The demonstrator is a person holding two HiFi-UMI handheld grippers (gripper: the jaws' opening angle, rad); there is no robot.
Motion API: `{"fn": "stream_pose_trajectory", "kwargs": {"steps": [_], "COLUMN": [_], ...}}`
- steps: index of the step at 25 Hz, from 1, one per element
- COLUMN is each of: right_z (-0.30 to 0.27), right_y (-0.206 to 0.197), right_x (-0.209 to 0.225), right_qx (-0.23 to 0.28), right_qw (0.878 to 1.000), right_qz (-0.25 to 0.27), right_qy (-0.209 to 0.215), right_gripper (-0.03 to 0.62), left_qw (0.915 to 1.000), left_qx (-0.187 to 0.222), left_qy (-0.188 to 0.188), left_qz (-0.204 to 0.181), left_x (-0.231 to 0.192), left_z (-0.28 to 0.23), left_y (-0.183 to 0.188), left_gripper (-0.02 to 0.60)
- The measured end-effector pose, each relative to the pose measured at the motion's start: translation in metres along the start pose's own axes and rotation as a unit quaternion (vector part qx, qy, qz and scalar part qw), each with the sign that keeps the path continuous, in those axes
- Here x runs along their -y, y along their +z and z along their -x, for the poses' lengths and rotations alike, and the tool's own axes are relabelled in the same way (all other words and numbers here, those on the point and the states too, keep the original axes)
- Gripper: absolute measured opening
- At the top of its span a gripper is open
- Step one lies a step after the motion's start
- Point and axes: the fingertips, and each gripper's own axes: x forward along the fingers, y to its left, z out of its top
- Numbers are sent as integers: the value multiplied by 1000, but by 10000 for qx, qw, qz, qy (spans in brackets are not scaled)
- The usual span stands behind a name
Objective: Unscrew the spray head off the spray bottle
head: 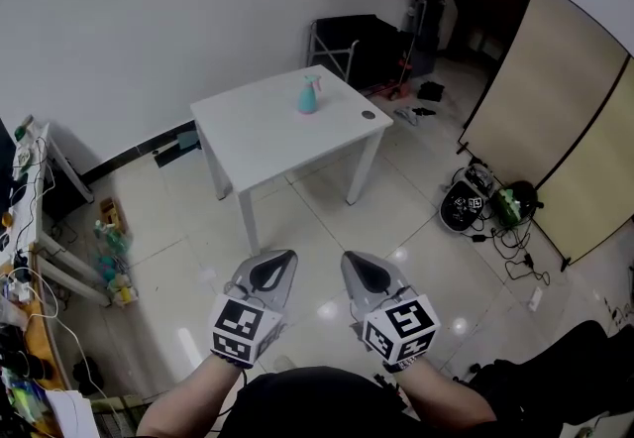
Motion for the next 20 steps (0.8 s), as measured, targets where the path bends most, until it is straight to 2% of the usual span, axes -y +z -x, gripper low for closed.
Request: {"fn": "stream_pose_trajectory", "kwargs": {"steps": [7,20], "right_z": [-39,-73], "right_y": [5,6], "right_x": [-13,19], "right_qx": [-77,-62], "right_qw": [9999,10000], "right_qz": [73,-19], "right_qy": [-19,6], "right_gripper": [-9,-9], "left_qw": [10000,9999], "left_qx": [56,-19], "left_qy": [25,84], "left_qz": [79,83], "left_x": [-43,-68], "left_z": [1,-35], "left_y": [-2,-6], "left_gripper": [15,15]}}
